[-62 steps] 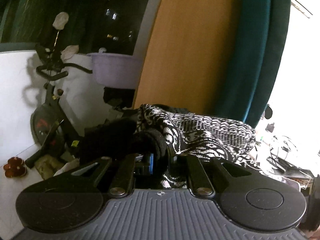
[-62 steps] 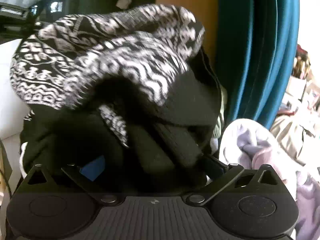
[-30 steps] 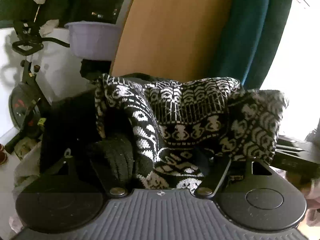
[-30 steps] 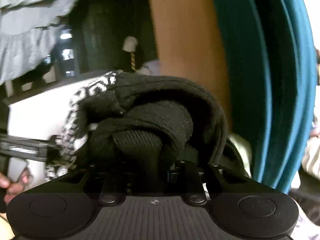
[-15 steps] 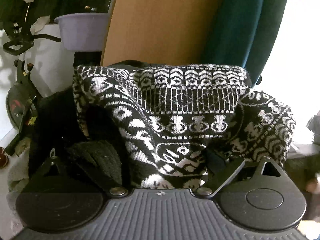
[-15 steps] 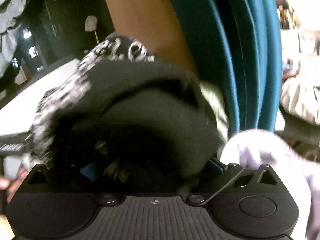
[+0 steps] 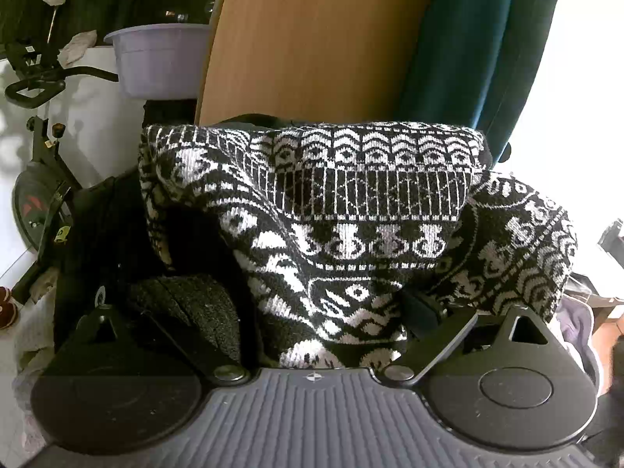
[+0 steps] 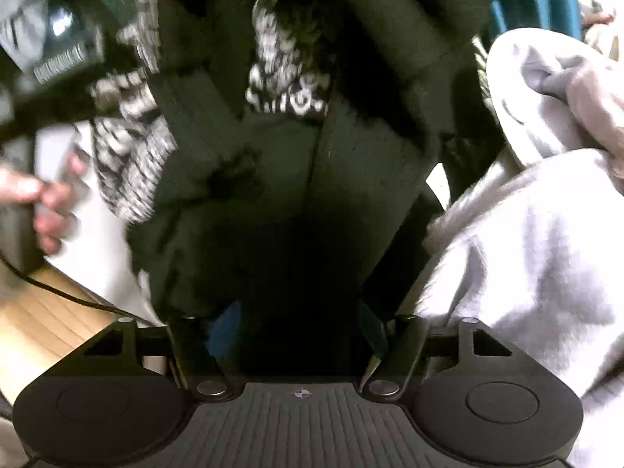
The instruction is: Fold clothes
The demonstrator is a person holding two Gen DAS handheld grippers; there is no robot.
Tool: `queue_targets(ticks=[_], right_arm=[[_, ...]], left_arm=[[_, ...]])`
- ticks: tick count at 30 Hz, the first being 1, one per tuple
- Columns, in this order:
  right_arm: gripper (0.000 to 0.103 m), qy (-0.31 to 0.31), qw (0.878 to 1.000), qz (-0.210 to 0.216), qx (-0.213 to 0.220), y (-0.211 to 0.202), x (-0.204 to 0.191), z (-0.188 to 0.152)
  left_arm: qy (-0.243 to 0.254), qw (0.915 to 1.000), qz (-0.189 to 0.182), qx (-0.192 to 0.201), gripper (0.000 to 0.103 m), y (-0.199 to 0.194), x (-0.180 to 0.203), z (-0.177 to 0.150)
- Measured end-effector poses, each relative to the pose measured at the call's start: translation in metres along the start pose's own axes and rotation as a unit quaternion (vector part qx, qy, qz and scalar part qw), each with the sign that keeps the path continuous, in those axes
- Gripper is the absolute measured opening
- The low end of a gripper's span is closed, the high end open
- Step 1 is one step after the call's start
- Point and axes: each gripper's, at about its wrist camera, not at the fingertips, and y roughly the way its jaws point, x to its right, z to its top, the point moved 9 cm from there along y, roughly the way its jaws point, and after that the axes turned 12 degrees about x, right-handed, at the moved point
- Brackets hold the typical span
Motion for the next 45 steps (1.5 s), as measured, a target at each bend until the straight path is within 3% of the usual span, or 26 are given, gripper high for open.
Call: queue_targets(ticks=[3,4,5,6,9,14,19,27,31,34,38,41,45], right_arm=[[0.041,-0.048,0.998,-0.022,-0.022,0.014,-0.003,-0.010],[0.022,-0.054,0.998,-0.023,-0.026,0.017,-0.004,-0.013],[0.010,-0.057,0.998,-0.022,-0.029,0.019,-0.005,-0.014],[0.008,-0.043,0.999,-0.014,-0.023,0.017,-0.004,-0.012],[0.006,-0.015,1.000,0.014,0.007,0.003,-0.006,-0.002],[0.006,-0.043,0.990,0.035,0.127,-0.049,-0.018,0.048],[0.006,-0.039,0.966,0.063,0.249,-0.117,-0.014,0.115],[0.005,-0.039,0.923,0.076,0.374,-0.185,-0.002,0.217],[0.005,-0.064,0.920,0.086,0.378,-0.193,0.007,0.270],[0.005,-0.063,0.932,0.091,0.344,-0.154,0.003,0.281],[0.006,-0.081,0.957,0.064,0.272,-0.081,-0.003,0.268],[0.006,-0.082,0.967,0.041,0.239,-0.039,0.002,0.247],[0.006,-0.072,0.974,0.023,0.215,-0.016,0.016,0.236]], left_arm=[[-0.001,1.0000,0.000,-0.001,0.095,-0.002,0.000,0.000],[-0.001,1.0000,0.000,-0.001,0.095,-0.002,0.000,-0.001],[-0.002,1.0000,0.000,0.000,0.095,-0.003,-0.001,-0.001],[-0.003,1.0000,-0.001,-0.001,0.095,-0.004,-0.001,-0.001],[-0.006,1.0000,-0.004,-0.001,0.095,-0.005,-0.002,-0.001],[-0.012,0.9999,-0.011,0.003,0.095,-0.006,-0.005,0.000],[-0.024,0.9995,-0.013,0.012,0.095,-0.006,-0.007,-0.001],[-0.042,0.9988,-0.016,0.019,0.095,-0.009,-0.009,-0.002],[-0.043,0.9988,-0.016,0.020,0.095,-0.010,-0.009,-0.002],[-0.048,0.9985,-0.017,0.022,0.095,-0.012,-0.008,-0.002],[-0.054,0.9981,-0.016,0.025,0.095,-0.015,-0.009,-0.003],[-0.059,0.9979,-0.014,0.024,0.095,-0.016,-0.012,-0.004],[-0.057,0.9980,-0.014,0.023,0.095,-0.016,-0.012,-0.006]])
